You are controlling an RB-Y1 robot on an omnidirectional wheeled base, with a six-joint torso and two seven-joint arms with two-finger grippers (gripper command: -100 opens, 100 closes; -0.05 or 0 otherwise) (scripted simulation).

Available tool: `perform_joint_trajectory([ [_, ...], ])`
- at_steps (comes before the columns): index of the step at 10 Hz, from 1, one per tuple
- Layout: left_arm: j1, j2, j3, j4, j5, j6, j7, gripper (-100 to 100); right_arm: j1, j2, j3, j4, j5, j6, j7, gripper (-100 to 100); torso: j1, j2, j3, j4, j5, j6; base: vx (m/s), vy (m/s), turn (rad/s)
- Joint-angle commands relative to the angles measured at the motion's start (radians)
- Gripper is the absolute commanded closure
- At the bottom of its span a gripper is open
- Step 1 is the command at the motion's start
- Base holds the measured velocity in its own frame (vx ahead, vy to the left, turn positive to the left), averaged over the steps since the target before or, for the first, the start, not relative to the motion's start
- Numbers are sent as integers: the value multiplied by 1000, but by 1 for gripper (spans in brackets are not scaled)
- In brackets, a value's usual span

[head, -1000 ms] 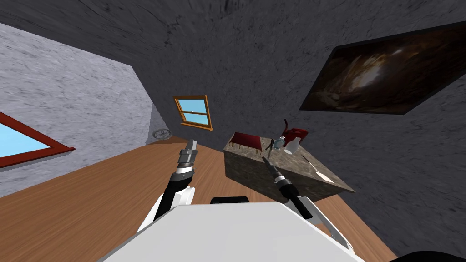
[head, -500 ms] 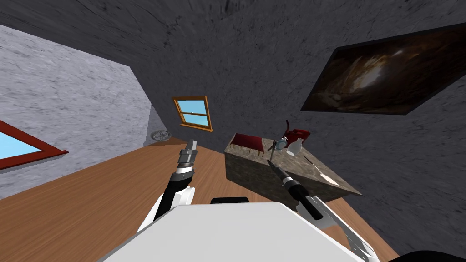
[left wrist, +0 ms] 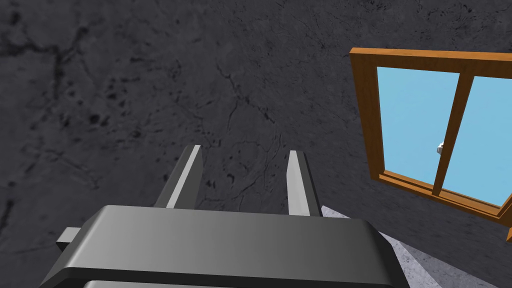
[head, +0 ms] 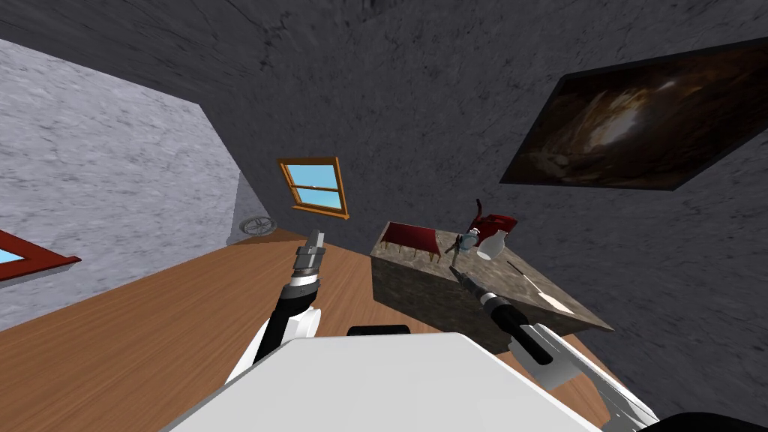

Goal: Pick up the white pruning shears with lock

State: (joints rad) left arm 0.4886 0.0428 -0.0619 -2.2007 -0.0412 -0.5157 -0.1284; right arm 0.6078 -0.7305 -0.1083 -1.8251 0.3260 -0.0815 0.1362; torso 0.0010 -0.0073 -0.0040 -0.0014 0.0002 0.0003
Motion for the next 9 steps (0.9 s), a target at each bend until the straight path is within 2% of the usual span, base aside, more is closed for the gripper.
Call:
perform_joint_trajectory([
  [1,0,0,0,0,0,0,0,0,1,-50,-17,23,12,22,18,-100,0,0,0,0,0,0,133,75,-63],
  [9,0,0,0,0,0,0,0,0,27,-236,-87,83,45,79,72,-100,1,1,1,0,0,0,97,60,-44],
])
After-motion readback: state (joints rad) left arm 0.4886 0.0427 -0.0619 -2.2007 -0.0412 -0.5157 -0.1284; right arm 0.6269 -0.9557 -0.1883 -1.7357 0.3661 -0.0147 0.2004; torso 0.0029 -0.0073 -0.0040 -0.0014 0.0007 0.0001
